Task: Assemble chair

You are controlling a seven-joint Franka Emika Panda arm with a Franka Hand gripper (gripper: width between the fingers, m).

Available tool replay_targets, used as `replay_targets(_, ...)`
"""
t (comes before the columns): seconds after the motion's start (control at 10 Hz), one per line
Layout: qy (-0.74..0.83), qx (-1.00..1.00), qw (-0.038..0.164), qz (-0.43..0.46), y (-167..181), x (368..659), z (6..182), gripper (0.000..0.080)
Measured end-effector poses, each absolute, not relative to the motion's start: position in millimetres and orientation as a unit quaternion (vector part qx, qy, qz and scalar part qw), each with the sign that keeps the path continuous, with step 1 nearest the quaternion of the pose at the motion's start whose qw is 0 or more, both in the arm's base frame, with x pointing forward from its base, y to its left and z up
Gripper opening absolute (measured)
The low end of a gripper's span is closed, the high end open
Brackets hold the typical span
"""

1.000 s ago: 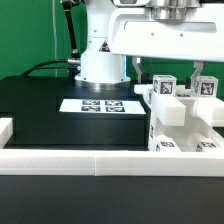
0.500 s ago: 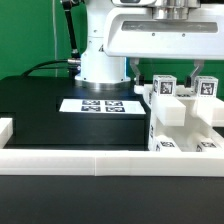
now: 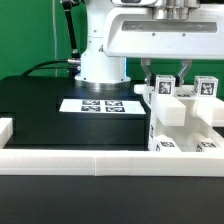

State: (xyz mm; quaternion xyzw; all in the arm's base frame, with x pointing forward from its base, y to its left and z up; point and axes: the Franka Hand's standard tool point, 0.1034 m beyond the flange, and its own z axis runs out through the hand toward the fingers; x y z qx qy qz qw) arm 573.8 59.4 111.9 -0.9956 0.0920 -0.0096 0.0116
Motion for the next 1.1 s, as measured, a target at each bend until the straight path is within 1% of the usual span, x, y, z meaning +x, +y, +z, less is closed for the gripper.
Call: replay_targets(1.1, 0.444, -0.896, 0.017, -0.005, 62.4, 574.1, 112.2, 0.0287)
